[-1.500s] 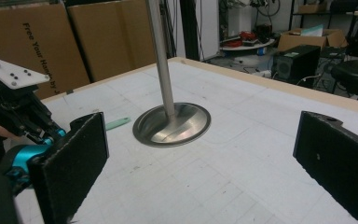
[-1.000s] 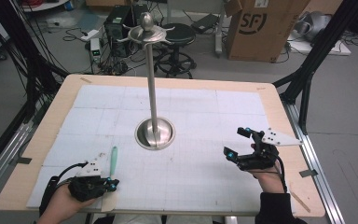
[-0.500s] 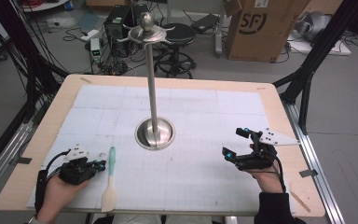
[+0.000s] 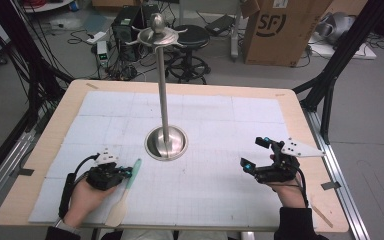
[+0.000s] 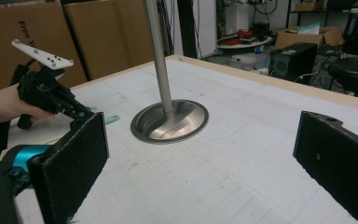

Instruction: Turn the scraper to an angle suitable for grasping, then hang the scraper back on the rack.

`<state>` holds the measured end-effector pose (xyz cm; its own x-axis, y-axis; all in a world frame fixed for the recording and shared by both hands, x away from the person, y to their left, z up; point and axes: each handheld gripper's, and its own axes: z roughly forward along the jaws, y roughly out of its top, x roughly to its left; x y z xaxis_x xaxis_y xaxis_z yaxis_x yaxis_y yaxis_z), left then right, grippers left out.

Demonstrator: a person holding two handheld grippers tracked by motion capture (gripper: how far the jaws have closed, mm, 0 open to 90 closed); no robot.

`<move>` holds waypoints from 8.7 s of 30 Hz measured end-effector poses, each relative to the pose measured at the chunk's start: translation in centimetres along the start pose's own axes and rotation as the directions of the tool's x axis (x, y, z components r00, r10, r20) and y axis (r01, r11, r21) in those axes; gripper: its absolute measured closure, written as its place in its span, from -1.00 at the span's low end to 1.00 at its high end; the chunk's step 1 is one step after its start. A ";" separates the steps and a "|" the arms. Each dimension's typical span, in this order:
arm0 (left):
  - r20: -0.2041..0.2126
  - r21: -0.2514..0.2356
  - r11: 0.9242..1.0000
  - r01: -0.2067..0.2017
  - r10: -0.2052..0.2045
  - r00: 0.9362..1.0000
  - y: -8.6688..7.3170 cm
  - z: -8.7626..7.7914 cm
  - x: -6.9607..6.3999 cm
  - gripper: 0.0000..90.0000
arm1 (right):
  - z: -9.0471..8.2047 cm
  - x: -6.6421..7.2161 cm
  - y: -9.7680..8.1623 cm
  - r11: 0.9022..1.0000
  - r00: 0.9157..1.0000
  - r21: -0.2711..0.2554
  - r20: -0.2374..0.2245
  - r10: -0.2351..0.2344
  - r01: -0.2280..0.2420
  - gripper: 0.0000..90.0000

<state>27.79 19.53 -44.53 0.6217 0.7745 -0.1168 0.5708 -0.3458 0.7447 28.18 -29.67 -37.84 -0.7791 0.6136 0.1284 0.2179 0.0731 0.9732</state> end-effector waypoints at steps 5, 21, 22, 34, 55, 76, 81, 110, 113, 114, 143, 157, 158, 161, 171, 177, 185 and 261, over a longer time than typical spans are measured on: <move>0.084 0.033 0.993 -0.112 0.109 0.990 0.4 0.4 -2.4 0.99 | 0.0 -0.1 -0.1 1.000 1.000 0.002 0.003 0.000 0.000 -0.95; 0.233 0.131 0.966 -0.221 0.187 0.954 1.7 1.4 -6.2 0.99 | -0.4 -0.2 0.0 1.000 1.000 -0.003 0.004 0.010 -0.010 -0.95; 0.250 0.134 0.962 -0.237 0.199 0.948 1.7 1.4 -6.5 0.99 | -0.4 -0.2 -0.1 1.000 1.000 -0.001 0.004 0.007 -0.007 -0.95; 0.359 0.115 0.938 -0.328 0.268 0.894 1.3 1.5 -8.2 0.99 | -0.6 -0.2 -0.1 1.000 1.000 0.001 0.009 0.014 -0.014 -0.95; 0.349 -0.133 0.948 -0.288 0.317 0.882 2.4 -3.9 -5.7 0.03 | -0.8 -0.3 -0.1 1.000 1.000 -0.006 0.012 0.015 -0.015 -0.95; 0.425 -0.081 0.894 -0.440 0.431 0.796 3.5 -5.3 -6.1 -0.47 | -1.0 -0.4 -0.1 0.999 0.999 -0.019 0.005 0.032 -0.032 -0.95; 0.440 -0.039 0.892 -0.451 0.421 0.793 4.2 -5.1 -5.9 -0.46 | -1.0 -0.3 0.1 0.999 1.000 -0.031 0.000 0.028 -0.028 -0.95; 0.461 0.355 0.710 -0.608 0.432 0.775 4.0 -1.9 -7.3 0.19 | -1.4 -0.2 0.2 0.998 0.999 -0.039 -0.006 0.040 -0.041 -0.95; 0.457 0.383 0.693 -0.611 0.433 0.777 3.8 -1.5 -7.5 0.28 | -1.3 -0.3 0.1 0.999 0.999 -0.036 -0.004 0.039 -0.039 -0.95; 0.457 0.388 0.684 -0.618 0.439 0.773 3.7 -1.4 -7.6 0.30 | -1.3 -0.4 0.1 0.999 0.999 -0.035 -0.004 0.040 -0.040 -0.95; 0.427 0.486 0.613 -0.623 0.456 0.781 3.3 -0.6 -8.7 0.79 | -1.5 -0.4 0.1 0.997 0.998 -0.044 -0.014 0.058 -0.059 -0.95; 0.314 0.240 0.878 -0.414 0.333 0.889 6.1 -5.1 -4.1 0.79 | -1.3 -0.5 -0.1 0.998 0.998 -0.033 -0.008 0.059 -0.059 -0.95; 0.308 0.216 0.895 -0.391 0.317 0.897 6.3 -5.5 -3.8 0.79 | -1.3 -0.5 -0.1 0.998 0.998 -0.032 -0.009 0.057 -0.057 -0.95; 0.288 0.141 0.929 -0.342 0.292 0.912 6.8 -6.4 -2.7 0.79 | -1.3 -0.4 -0.1 0.998 0.998 -0.032 -0.009 0.054 -0.054 -0.95; 0.310 -0.193 0.974 -0.115 0.172 0.935 7.2 -8.8 0.8 0.79 | -1.4 -0.5 -0.1 0.998 0.998 -0.030 -0.002 0.056 -0.056 -0.95; 0.318 -0.358 0.933 -0.033 0.155 0.935 8.0 -10.0 2.1 0.79 | -1.3 -0.5 -0.1 0.998 0.999 -0.031 -0.001 0.054 -0.054 -0.95; 0.295 -0.455 0.890 0.003 0.147 0.944 10.5 -11.1 3.0 0.79 | -1.4 -0.5 -0.2 0.998 0.999 -0.029 -0.001 0.055 -0.055 -0.95; 0.138 -0.567 0.808 -0.159 0.283 0.949 10.4 -6.5 1.5 -0.82 | -1.9 -0.6 -0.5 0.997 0.998 -0.036 0.009 0.070 -0.069 -0.95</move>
<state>31.15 20.51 -32.71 0.8259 0.5638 0.0095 0.0586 -0.1027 0.9930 27.38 -31.61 -38.08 -0.7566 0.6244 0.1942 0.2504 0.0023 0.9681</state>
